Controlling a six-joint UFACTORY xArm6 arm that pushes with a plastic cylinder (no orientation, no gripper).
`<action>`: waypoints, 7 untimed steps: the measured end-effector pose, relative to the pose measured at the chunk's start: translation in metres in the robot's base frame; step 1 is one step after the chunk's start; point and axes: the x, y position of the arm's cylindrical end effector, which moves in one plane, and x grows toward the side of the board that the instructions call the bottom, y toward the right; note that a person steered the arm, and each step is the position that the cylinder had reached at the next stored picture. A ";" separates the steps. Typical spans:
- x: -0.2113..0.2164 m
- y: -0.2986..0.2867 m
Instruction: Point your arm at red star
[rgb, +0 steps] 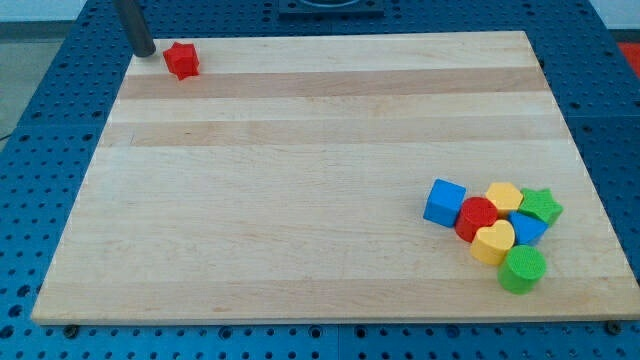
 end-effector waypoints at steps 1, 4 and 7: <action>0.000 -0.005; 0.136 0.174; 0.189 0.193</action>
